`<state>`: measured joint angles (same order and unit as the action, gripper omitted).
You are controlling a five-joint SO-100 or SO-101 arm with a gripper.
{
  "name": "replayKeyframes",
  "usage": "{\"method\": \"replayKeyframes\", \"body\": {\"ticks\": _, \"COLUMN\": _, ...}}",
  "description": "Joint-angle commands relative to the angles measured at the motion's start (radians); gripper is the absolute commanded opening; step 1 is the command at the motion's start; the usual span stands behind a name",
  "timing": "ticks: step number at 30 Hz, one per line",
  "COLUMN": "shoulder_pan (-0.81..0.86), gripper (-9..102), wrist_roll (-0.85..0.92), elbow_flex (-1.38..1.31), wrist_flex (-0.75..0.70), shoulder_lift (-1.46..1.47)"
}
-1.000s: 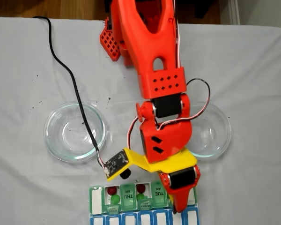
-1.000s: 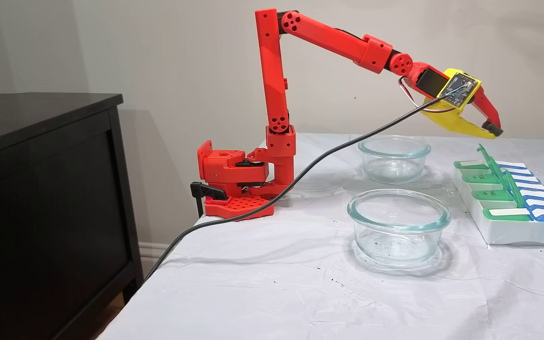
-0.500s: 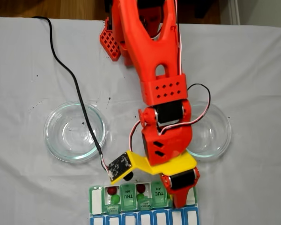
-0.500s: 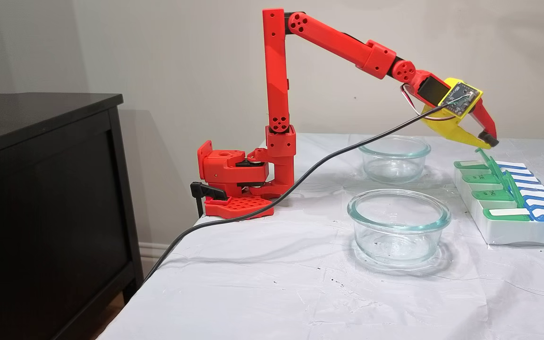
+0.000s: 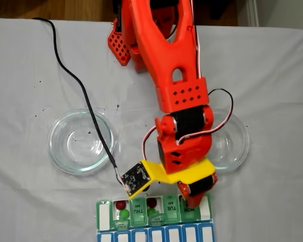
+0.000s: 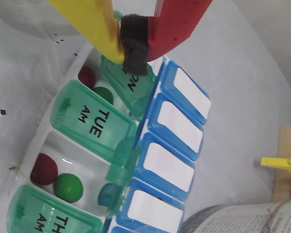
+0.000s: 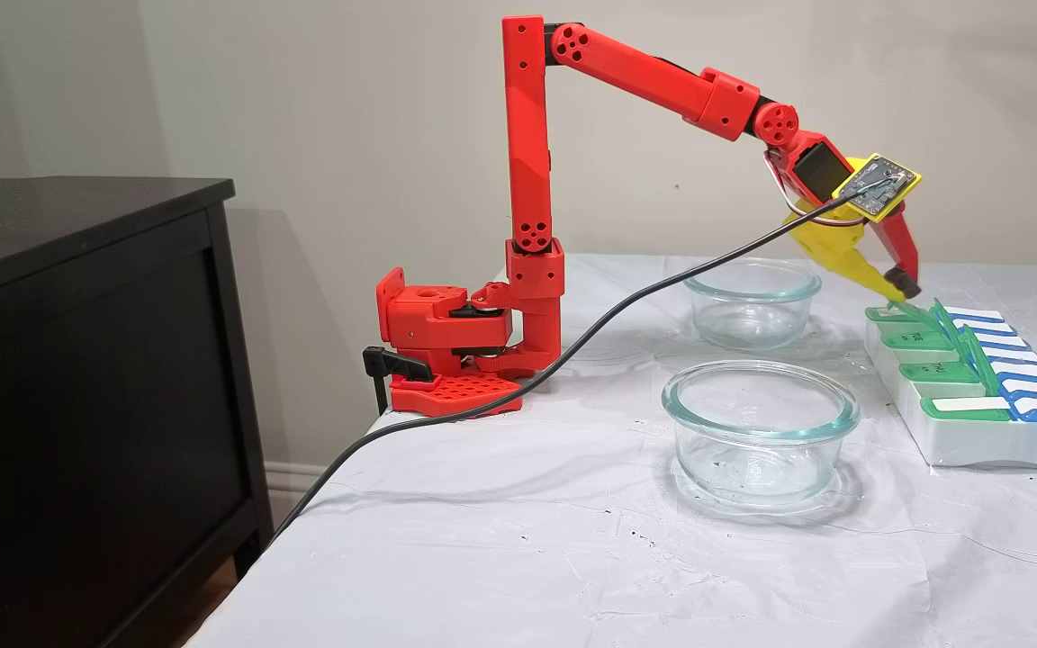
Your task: Sort medicines into box.
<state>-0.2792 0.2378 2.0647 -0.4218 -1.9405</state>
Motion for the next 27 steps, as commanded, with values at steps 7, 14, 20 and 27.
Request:
{"method": "replayKeyframes", "body": {"ticks": 7, "shoulder_pan": 0.021, "gripper": 0, "wrist_roll": 0.038, "elbow_flex": -0.135, "wrist_flex": -0.112, "shoulder_lift": -0.041}}
{"method": "replayKeyframes", "body": {"ticks": 14, "shoulder_pan": 0.012, "gripper": 0, "wrist_roll": 0.107, "elbow_flex": -0.143, "wrist_flex": -0.233, "shoulder_lift": -0.021}}
{"method": "replayKeyframes", "body": {"ticks": 20, "shoulder_pan": 0.009, "gripper": 0, "wrist_roll": 0.129, "elbow_flex": -0.144, "wrist_flex": -0.238, "shoulder_lift": -0.015}}
{"method": "replayKeyframes", "body": {"ticks": 27, "shoulder_pan": 0.117, "gripper": 0, "wrist_roll": 0.006, "elbow_flex": -0.195, "wrist_flex": -0.006, "shoulder_lift": -0.132}}
